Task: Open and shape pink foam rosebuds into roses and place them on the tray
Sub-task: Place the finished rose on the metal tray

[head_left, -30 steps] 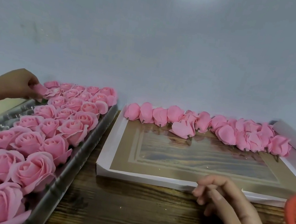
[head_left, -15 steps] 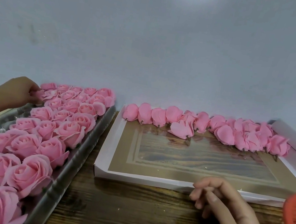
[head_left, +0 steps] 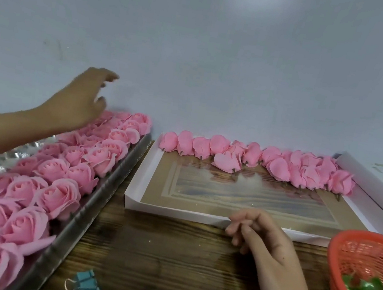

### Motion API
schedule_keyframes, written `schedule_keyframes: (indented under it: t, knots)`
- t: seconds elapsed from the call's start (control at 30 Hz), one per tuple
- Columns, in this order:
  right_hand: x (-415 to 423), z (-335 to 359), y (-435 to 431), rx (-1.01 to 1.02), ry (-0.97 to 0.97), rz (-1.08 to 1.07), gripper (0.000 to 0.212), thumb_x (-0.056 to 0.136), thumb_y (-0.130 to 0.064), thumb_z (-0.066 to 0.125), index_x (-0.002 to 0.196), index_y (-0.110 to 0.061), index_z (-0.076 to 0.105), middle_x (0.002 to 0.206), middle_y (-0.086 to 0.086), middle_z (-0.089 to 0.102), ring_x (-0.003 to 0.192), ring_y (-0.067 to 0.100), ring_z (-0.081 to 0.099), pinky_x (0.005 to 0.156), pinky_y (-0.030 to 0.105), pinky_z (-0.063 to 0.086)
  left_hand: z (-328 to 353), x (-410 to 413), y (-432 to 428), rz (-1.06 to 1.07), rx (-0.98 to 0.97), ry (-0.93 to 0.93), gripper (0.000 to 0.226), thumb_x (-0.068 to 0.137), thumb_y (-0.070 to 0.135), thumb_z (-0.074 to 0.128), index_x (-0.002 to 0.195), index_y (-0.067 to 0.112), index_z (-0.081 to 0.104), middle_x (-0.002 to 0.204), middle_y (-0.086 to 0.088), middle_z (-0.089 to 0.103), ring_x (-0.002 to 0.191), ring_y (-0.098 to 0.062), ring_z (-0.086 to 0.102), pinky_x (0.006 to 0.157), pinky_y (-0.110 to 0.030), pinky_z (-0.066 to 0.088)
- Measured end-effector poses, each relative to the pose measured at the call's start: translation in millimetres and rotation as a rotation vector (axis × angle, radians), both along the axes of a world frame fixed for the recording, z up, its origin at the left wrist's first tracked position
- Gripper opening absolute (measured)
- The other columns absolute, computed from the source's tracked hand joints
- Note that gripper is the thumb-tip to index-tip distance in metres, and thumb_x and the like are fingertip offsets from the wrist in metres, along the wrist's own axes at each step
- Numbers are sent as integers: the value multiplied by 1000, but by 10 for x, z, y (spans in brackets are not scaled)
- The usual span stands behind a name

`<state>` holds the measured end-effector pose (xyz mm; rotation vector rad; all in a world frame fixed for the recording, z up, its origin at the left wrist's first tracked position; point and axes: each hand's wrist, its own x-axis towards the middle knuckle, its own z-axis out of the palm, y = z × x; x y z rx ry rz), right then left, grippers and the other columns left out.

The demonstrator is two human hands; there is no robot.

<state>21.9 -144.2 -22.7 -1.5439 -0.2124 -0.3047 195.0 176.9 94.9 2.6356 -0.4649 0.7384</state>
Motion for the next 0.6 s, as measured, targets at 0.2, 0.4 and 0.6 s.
schedule_keyframes:
  t: [0.2, 0.4, 0.6]
  knots:
    - [-7, 1, 4, -3, 0, 15, 26, 96, 11, 43, 89, -3, 63, 75, 4, 66, 60, 8, 52, 60, 13, 42, -133, -264, -1247, -282, 157, 184, 39, 89, 8, 47, 127, 18, 47, 128, -1, 50, 119, -16, 43, 96, -26, 31]
    - [2, -6, -5, -17, 14, 43, 29, 93, 17, 43, 89, -3, 64, 73, 3, 66, 59, 6, 52, 60, 12, 41, -588, 60, -1963, -301, 230, 384, 42, 91, 5, 45, 131, 17, 49, 117, -16, 49, 108, -31, 50, 94, -36, 39]
    - [13, -7, -8, -15, 39, 51, 30, 93, 15, 43, 88, -6, 64, 71, 2, 66, 57, 6, 51, 59, 13, 40, -896, 209, -2108, -319, 131, 439, 41, 94, 31, 50, 134, 26, 44, 123, -3, 48, 112, -21, 47, 91, -20, 26]
